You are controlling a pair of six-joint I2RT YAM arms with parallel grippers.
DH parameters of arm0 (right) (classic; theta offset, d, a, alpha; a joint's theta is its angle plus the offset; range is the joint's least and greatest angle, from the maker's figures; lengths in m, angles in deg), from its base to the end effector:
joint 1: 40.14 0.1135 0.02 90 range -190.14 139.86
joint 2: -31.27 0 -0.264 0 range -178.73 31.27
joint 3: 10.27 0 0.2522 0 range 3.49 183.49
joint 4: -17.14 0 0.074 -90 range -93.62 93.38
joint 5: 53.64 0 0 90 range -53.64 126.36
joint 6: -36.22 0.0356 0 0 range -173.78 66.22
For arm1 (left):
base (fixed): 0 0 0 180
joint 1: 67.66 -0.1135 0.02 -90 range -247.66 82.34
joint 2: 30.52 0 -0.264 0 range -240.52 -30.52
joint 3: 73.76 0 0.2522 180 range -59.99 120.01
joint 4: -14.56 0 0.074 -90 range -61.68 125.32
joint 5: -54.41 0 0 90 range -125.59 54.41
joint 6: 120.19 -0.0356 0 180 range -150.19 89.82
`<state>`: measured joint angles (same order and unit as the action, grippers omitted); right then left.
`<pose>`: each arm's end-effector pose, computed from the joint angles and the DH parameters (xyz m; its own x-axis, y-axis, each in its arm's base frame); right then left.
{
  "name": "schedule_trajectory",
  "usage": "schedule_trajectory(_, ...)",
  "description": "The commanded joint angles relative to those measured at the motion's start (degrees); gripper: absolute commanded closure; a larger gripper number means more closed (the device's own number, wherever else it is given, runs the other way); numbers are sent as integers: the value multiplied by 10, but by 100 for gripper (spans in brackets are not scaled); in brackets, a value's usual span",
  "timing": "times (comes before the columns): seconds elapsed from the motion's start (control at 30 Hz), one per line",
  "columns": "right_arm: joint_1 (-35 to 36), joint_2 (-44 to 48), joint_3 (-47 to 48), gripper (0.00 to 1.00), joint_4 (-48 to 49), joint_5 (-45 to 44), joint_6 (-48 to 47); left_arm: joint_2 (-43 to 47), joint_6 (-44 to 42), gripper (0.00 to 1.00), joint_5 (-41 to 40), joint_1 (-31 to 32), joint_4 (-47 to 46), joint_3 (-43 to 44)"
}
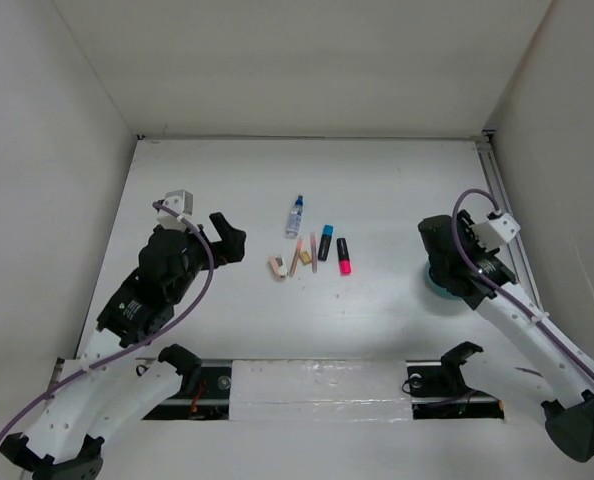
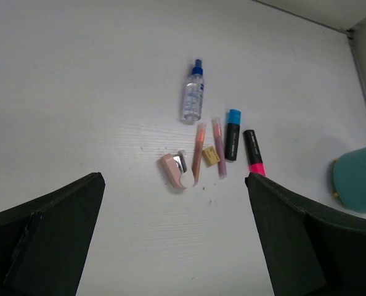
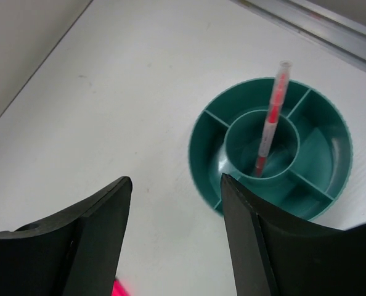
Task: Sort the stationery into containers
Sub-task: Place the pen in the storage box, then pick up the pen from the center of the board.
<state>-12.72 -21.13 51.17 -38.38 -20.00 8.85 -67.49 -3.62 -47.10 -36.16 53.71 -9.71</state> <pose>0.1668 0.0531 0.2943 -0.0706 0.5176 -0.8527 0.6883 0.6440 0.3340 0.1232 -0.0671 0.3643 -0.3141 -0.3216 -0.8933 0.2294 0.8873 -0.4001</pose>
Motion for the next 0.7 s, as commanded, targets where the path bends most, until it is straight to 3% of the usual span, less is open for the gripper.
schedule_trajectory(0.0,39,2,46,34,-31,-26,10,-26,30,0,-70,1,19,13)
schedule_trajectory(0.2,131,-53,86,28,55,-11,-103,-27,35,0,-76,1,19,18)
schedule_trajectory(0.27,131,-116,112,28,105,58,-171,-27,35,0,-81,1,19,18)
schedule_trajectory(0.53,165,-366,317,28,150,230,-247,-58,78,0,-149,1,60,25)
schedule_trajectory(0.67,188,-486,422,37,138,281,-267,-73,99,0,-191,1,87,35)
